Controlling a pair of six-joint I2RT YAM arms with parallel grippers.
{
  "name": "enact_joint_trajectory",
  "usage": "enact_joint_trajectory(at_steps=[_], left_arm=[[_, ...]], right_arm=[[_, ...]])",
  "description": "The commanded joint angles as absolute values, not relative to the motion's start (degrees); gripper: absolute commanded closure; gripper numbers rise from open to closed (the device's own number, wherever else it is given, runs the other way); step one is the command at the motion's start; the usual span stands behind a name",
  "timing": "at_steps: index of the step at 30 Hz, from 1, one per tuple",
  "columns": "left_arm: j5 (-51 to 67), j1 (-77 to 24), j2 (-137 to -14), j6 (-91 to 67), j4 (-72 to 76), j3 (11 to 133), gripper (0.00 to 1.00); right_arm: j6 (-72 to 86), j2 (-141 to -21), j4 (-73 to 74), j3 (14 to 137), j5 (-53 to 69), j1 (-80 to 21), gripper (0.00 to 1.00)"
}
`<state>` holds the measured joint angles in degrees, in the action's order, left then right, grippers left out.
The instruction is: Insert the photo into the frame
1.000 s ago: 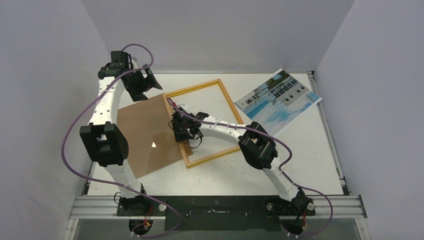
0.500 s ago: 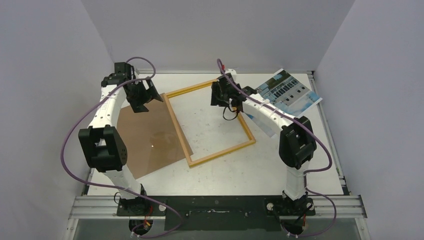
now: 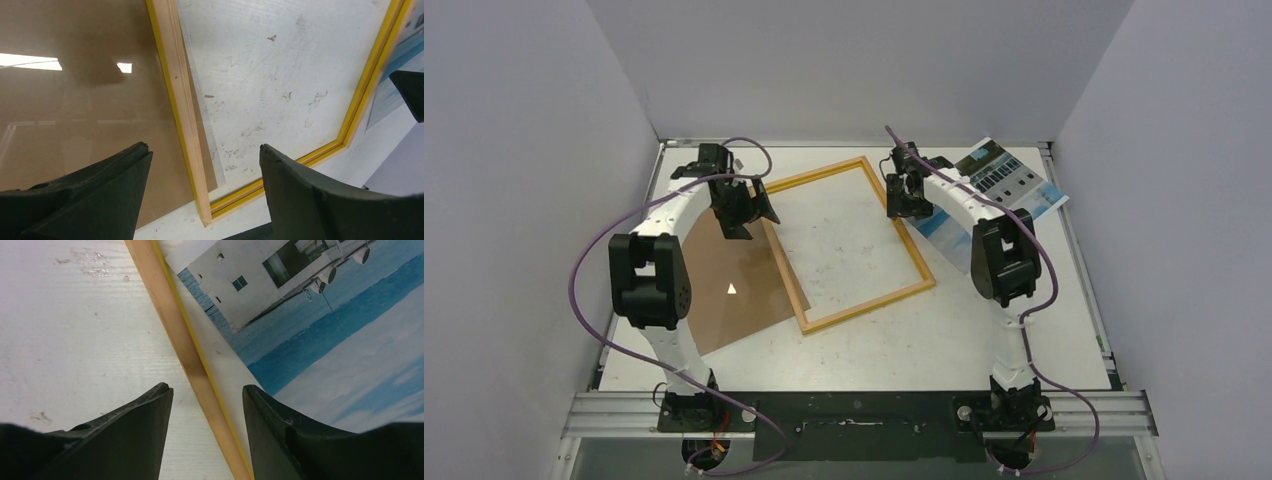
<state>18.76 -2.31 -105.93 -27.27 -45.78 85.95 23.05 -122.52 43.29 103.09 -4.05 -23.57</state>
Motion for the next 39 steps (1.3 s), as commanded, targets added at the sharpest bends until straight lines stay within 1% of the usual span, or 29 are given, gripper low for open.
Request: enact_joint_trajectory(at_steps=[1, 4, 9, 12, 15, 19, 23, 25, 29, 39], left_arm=[[15.56, -5.10, -107.99, -28.77, -42.92, 85.76, 0.23], [10.63, -6.41, -108.90, -29.18, -44.23, 86.09, 0.23], [10.78, -6.46, -109.91, -29.57, -43.66, 85.50, 0.24], [10.84, -6.50, -110.76, -29.45, -43.42, 85.34, 0.24], [10.38, -6.46, -111.99, -29.90, -44.52, 86.06, 0.25], [10.71, -6.48, -113.46, -29.92, -45.30, 86.95, 0.26], [10.80, -6.48, -114.57, -29.90, -46.03, 87.51, 0.29], [10.68, -6.45, -114.70, -29.89, -45.95, 87.47, 0.29], [10.81, -6.50, -114.31, -29.87, -44.99, 87.40, 0.30], [11.07, -6.50, -112.84, -30.08, -43.95, 86.72, 0.30]], right_arm=[[15.98, -125.84, 46.08, 108.67, -1.17, -22.13, 0.46], [11.60, -128.48, 46.33, 111.05, 2.87, -21.68, 0.46], [7.25, -132.08, 48.27, 114.92, 5.59, -21.46, 0.48], [6.94, -133.28, 48.64, 115.65, 6.00, -21.50, 0.51], [6.78, -133.67, 48.41, 115.43, 6.33, -21.53, 0.56], [6.46, -133.02, 48.01, 114.06, 6.16, -21.53, 0.68], [6.92, -131.41, 47.70, 112.19, 4.66, -21.72, 0.84], [8.54, -129.84, 47.88, 111.50, 4.04, -21.59, 0.89], [10.34, -124.11, 46.65, 107.11, 4.04, -21.51, 0.94], [13.71, -106.20, 42.99, 90.85, 1.34, -21.35, 0.96]])
